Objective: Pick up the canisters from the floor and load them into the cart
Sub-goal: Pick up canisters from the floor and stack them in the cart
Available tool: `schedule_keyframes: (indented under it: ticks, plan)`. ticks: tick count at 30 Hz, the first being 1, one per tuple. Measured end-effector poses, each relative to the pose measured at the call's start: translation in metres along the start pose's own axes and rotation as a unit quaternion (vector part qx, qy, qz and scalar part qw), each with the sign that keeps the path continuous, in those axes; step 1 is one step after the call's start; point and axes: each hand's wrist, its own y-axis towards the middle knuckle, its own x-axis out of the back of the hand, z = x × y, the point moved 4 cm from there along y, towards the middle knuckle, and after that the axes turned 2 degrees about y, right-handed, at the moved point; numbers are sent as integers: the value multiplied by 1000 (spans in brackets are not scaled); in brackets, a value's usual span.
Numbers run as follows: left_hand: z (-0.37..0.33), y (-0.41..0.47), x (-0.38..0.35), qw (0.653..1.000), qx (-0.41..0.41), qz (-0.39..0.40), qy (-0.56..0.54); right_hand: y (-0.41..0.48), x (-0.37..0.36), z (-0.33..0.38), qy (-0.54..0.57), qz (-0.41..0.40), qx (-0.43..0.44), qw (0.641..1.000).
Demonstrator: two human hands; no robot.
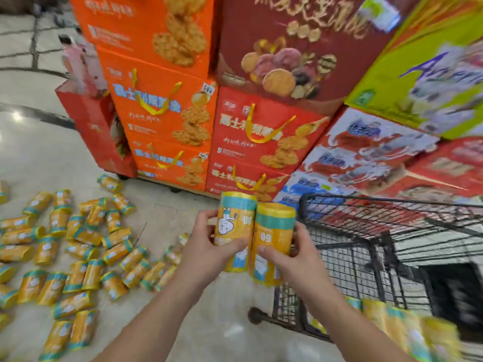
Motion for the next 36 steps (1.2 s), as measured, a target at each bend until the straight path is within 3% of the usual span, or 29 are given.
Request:
schedule_keyframes:
  ticks: [6, 10, 14, 18, 23, 26, 29, 32, 34, 36]
  plan:
    - [-19, -14, -207, 997, 2, 64, 33, 4, 201, -54, -16, -67, -16, 998]
    - [25, -14, -326, 990, 70, 79, 92, 20, 311, -135, -74, -96, -86, 989]
    - [93, -6, -393, 969, 158, 94, 168, 41, 391, -234, -161, -108, -188, 963]
    - [163, 6, -425, 935, 234, 120, 239, 53, 432, -303, -239, -89, -286, 924]
    - [224, 31, -446, 876, 283, 168, 351, 68, 430, -356, -355, 8, -339, 871]
    - [212, 28, -460, 844, 294, 214, 394, 70, 431, -355, -373, 37, -359, 855]
    - [207, 25, -462, 841, 309, 229, 379, 69, 431, -351, -392, 29, -363, 845]
    - [195, 25, -448, 841, 263, 242, 406, 67, 431, -330, -441, -15, -355, 824]
    - [179, 25, -430, 855, 248, 240, 387, 69, 426, -304, -474, -45, -323, 818]
    - [156, 26, -409, 879, 207, 222, 367, 75, 410, -275, -476, -56, -274, 834]
